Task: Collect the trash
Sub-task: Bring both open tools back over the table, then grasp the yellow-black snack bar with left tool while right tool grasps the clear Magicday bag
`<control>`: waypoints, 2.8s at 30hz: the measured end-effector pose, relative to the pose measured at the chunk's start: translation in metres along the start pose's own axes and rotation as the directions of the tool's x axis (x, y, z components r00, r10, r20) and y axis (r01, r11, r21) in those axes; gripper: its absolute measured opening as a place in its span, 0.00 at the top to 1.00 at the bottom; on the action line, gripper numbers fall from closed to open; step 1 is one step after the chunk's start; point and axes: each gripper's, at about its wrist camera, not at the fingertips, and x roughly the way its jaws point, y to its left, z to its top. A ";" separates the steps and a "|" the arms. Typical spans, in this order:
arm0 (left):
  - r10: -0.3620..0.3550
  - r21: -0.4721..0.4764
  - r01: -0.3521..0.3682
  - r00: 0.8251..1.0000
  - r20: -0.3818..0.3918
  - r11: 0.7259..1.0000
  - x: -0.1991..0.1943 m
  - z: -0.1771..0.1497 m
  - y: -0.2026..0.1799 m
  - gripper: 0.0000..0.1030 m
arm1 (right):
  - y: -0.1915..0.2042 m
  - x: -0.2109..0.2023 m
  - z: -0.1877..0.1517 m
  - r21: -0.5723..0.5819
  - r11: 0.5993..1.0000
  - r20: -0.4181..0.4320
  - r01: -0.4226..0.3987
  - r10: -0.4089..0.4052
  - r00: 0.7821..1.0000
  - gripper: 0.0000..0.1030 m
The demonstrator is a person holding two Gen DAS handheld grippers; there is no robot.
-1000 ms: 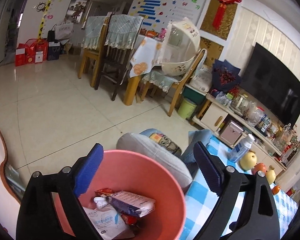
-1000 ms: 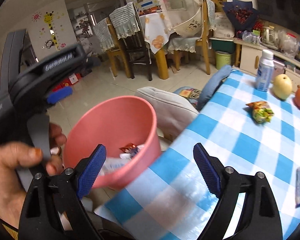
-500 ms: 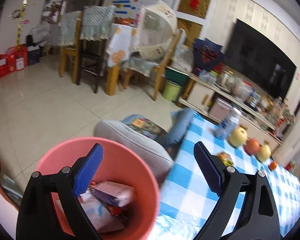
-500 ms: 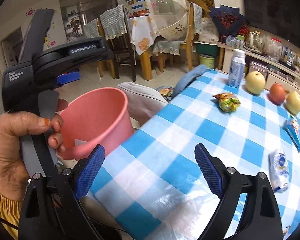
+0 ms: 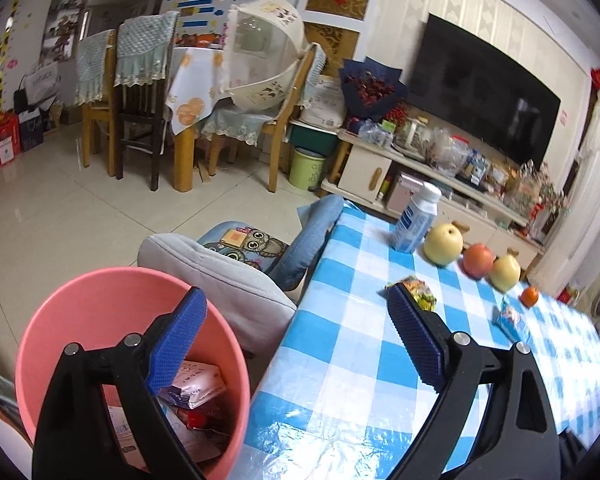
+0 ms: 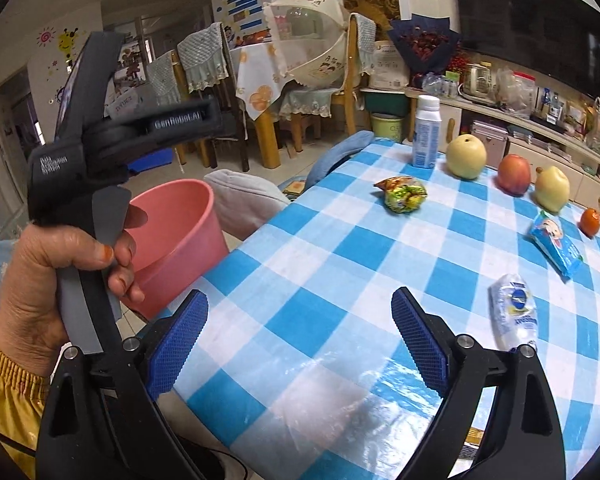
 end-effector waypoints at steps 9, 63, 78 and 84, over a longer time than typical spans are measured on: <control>-0.022 0.079 0.026 0.999 -0.048 0.997 0.011 -0.012 -0.023 0.10 | -0.024 -0.023 -0.015 -0.024 1.000 0.004 0.009 -0.009 1.000 0.11; -0.340 0.587 0.713 0.700 -0.628 0.383 -0.004 -0.208 -0.272 0.41 | -0.256 -0.118 -0.078 0.431 0.899 0.029 0.072 -0.094 0.995 0.11; -0.368 0.528 0.679 0.727 -0.580 0.511 0.008 -0.197 -0.270 0.81 | -0.266 -0.088 -0.070 0.462 0.884 -0.025 0.071 -0.067 0.997 0.11; -0.402 0.436 0.679 0.716 -0.570 0.590 0.015 -0.175 -0.253 0.82 | -0.267 -0.079 -0.068 0.470 0.880 -0.032 0.066 -0.057 0.998 0.11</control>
